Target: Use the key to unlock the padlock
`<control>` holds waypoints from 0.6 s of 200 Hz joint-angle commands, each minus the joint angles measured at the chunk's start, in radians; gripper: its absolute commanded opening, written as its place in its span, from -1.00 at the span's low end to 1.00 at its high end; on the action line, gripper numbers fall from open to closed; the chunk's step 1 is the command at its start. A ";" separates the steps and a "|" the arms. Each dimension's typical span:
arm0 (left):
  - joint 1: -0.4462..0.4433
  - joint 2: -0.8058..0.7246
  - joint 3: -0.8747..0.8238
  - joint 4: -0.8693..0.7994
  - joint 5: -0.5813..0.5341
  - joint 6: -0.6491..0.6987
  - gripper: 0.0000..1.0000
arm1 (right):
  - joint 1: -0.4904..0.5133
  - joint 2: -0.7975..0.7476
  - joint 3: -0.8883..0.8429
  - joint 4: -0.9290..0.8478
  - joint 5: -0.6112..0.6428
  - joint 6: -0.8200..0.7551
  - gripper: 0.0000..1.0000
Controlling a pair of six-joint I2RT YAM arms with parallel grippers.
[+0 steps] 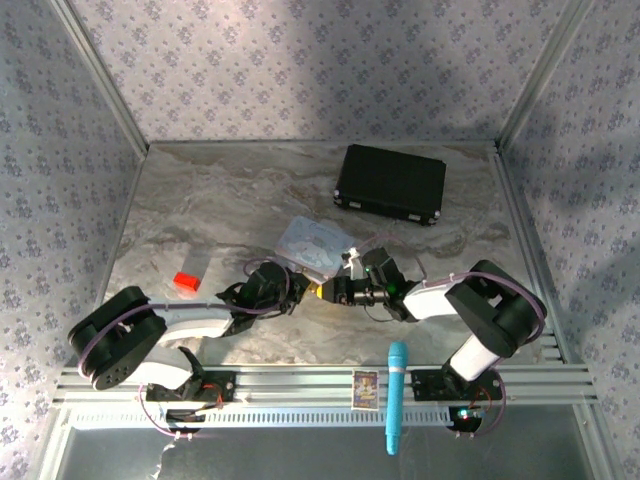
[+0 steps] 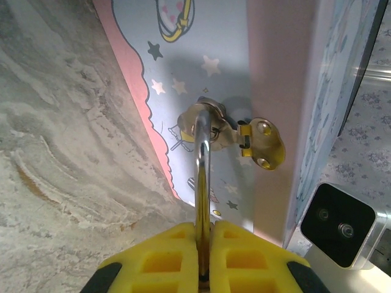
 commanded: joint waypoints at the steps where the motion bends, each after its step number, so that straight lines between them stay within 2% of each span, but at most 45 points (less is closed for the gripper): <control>1: -0.023 -0.023 -0.002 0.025 0.069 -0.004 -1.00 | -0.034 -0.016 0.006 -0.060 0.131 0.026 -0.40; 55: -0.024 -0.030 -0.001 -0.003 0.059 -0.004 -1.00 | -0.048 -0.046 -0.031 -0.047 0.137 0.046 -0.40; 78: -0.024 -0.019 0.007 -0.023 0.053 0.001 -1.00 | -0.047 -0.085 -0.035 -0.056 0.141 0.052 -0.30; 103: -0.026 0.014 0.013 -0.030 0.052 0.000 -1.00 | -0.040 -0.138 -0.031 -0.099 0.162 0.043 -0.08; 120: -0.029 0.036 0.019 -0.025 0.055 0.000 -1.00 | -0.038 -0.161 -0.024 -0.136 0.165 0.035 -0.04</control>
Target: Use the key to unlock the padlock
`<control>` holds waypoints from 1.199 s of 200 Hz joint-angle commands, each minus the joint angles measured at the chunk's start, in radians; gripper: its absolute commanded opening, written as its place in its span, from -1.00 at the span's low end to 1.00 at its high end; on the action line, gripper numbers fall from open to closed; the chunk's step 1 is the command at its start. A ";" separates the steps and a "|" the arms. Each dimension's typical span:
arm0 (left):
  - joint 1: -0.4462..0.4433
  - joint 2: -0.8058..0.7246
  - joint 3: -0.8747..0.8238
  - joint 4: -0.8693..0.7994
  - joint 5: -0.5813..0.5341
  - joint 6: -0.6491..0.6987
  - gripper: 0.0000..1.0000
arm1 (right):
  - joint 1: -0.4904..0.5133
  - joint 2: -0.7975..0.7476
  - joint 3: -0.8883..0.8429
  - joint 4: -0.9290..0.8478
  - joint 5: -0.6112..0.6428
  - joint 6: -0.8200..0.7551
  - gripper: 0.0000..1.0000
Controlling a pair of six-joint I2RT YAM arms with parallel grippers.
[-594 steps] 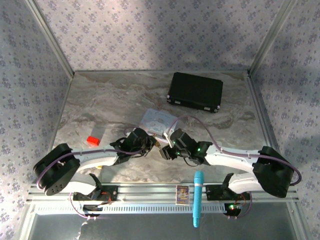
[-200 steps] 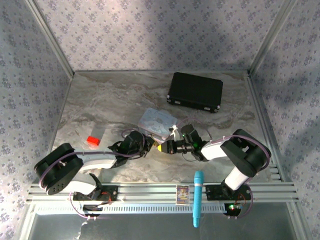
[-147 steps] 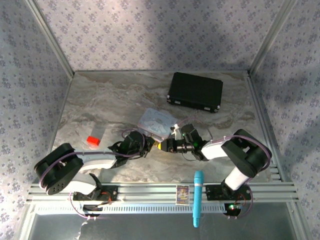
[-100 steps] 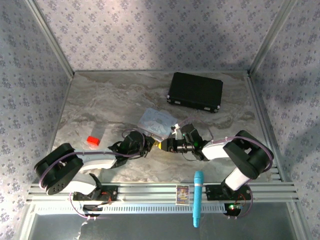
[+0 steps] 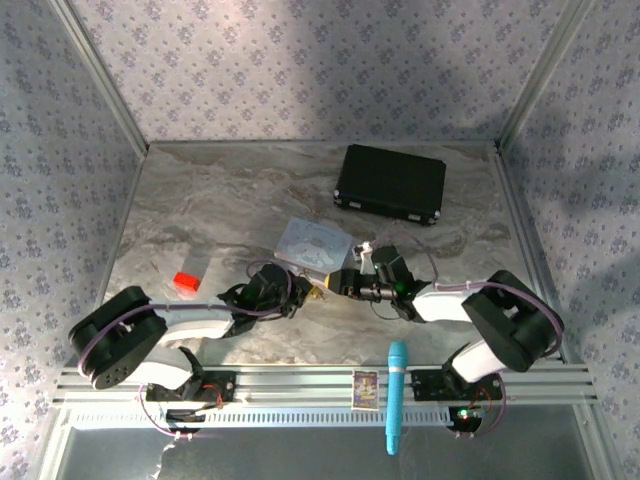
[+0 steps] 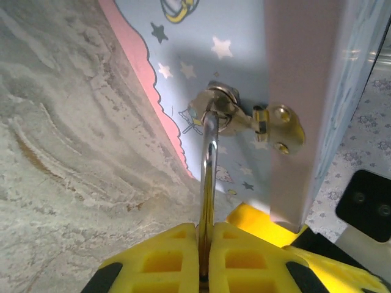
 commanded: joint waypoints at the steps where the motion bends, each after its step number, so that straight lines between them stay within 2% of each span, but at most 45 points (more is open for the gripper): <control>1: -0.012 0.028 0.020 -0.013 0.027 0.006 -1.00 | -0.001 -0.044 0.003 -0.066 0.058 -0.006 -0.04; 16: -0.012 0.034 0.035 -0.059 0.019 0.032 -1.00 | 0.000 -0.063 0.004 -0.086 0.072 -0.009 0.02; 37: -0.012 0.026 0.096 -0.243 -0.014 0.117 -1.00 | 0.003 -0.100 0.021 -0.175 0.145 -0.028 0.08; 55: -0.008 0.034 0.165 -0.420 -0.030 0.233 -1.00 | 0.005 -0.130 0.077 -0.350 0.241 -0.061 0.09; 70: -0.003 0.059 0.242 -0.569 -0.043 0.366 -0.96 | 0.009 -0.138 0.118 -0.414 0.281 -0.084 0.11; 87: 0.009 0.082 0.295 -0.739 -0.083 0.452 -0.95 | 0.011 -0.126 0.170 -0.465 0.296 -0.106 0.11; 109: 0.032 0.087 0.309 -0.848 -0.109 0.546 -0.83 | 0.016 -0.096 0.243 -0.556 0.338 -0.140 0.11; 134: 0.035 0.087 0.351 -0.973 -0.186 0.623 -0.70 | 0.013 -0.045 0.314 -0.602 0.343 -0.171 0.11; 160: 0.034 0.123 0.417 -1.063 -0.248 0.668 -0.54 | 0.014 0.021 0.373 -0.634 0.321 -0.194 0.10; 194: 0.006 0.172 0.430 -1.010 -0.233 0.652 -0.47 | 0.008 0.059 0.384 -0.603 0.285 -0.176 0.09; 240: -0.078 0.220 0.525 -1.183 -0.415 0.644 -0.50 | 0.004 0.062 0.398 -0.612 0.295 -0.182 0.08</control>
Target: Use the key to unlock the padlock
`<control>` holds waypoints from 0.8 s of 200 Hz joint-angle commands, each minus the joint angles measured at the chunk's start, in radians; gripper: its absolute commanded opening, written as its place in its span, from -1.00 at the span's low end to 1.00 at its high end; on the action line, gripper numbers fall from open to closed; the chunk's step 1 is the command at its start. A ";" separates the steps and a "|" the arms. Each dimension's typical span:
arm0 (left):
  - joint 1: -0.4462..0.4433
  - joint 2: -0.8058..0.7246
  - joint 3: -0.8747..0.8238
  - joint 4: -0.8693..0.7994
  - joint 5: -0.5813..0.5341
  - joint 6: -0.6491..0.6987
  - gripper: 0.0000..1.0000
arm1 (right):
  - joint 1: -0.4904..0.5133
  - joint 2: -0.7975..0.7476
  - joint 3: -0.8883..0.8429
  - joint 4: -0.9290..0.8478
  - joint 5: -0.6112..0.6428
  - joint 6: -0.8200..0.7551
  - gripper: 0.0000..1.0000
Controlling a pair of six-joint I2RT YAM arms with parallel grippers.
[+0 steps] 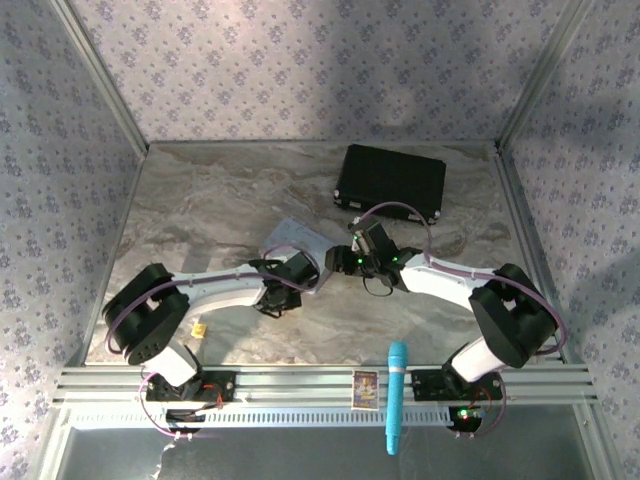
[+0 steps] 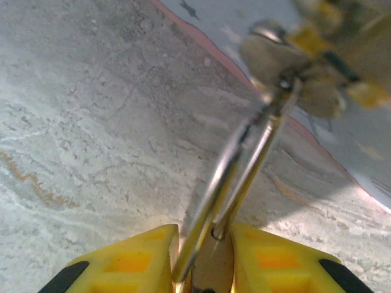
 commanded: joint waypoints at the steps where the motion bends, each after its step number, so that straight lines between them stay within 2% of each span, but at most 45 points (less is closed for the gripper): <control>1: -0.040 0.022 0.075 -0.166 -0.143 0.013 -0.51 | -0.006 0.018 0.030 -0.038 0.004 -0.019 0.08; 32: -0.081 0.069 0.122 -0.264 -0.273 0.028 -0.56 | -0.007 0.020 0.035 -0.037 0.004 -0.020 0.08; 57: -0.115 0.114 0.145 -0.253 -0.263 0.042 -0.57 | -0.008 0.028 0.041 -0.041 0.001 -0.022 0.07; 92: -0.158 0.200 0.226 -0.369 -0.311 0.000 -0.53 | -0.010 0.024 0.035 -0.039 -0.002 -0.016 0.07; 160: -0.216 0.211 0.242 -0.367 -0.310 -0.037 -0.46 | -0.010 0.022 0.025 -0.032 -0.002 -0.008 0.07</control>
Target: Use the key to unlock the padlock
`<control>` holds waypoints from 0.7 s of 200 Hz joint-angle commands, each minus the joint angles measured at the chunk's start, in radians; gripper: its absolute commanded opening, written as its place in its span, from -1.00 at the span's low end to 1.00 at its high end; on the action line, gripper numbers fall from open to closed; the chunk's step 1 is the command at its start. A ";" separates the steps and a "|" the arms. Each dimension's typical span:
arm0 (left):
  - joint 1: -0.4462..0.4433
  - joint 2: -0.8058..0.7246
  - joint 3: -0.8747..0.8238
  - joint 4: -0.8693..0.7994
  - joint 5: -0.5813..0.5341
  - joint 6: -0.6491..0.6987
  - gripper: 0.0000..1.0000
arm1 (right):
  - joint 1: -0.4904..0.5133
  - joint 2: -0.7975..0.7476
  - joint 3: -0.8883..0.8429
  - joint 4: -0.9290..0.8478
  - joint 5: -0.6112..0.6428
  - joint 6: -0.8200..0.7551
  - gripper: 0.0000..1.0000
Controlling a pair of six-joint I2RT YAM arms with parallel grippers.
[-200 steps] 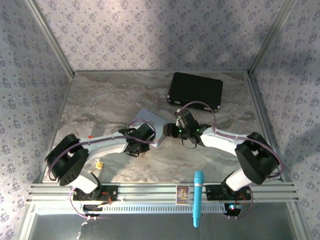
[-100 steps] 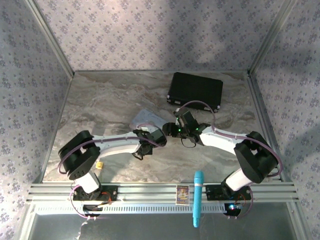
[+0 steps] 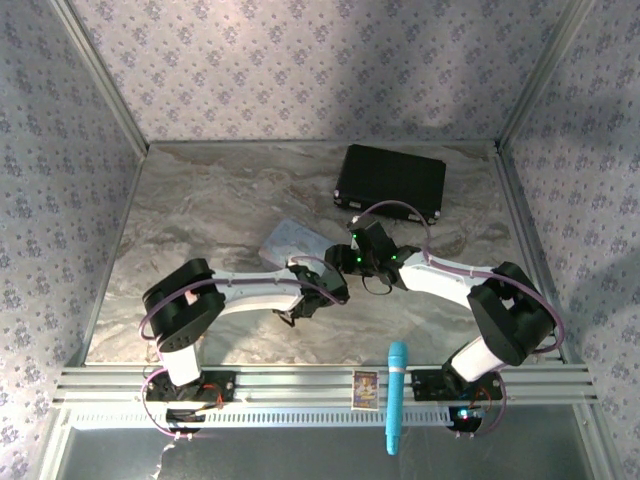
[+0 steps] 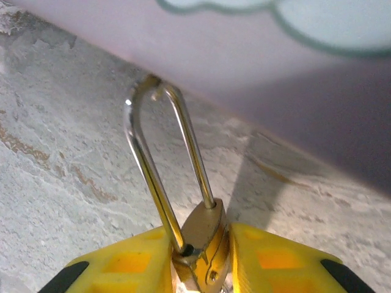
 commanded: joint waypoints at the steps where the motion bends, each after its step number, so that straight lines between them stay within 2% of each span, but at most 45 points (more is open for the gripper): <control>1: -0.028 0.017 0.033 -0.090 -0.031 -0.053 -0.46 | -0.005 0.010 0.008 -0.023 -0.001 -0.005 0.07; 140: -0.080 0.098 0.106 -0.142 -0.024 -0.064 -0.46 | -0.006 0.003 -0.018 -0.016 0.003 0.003 0.07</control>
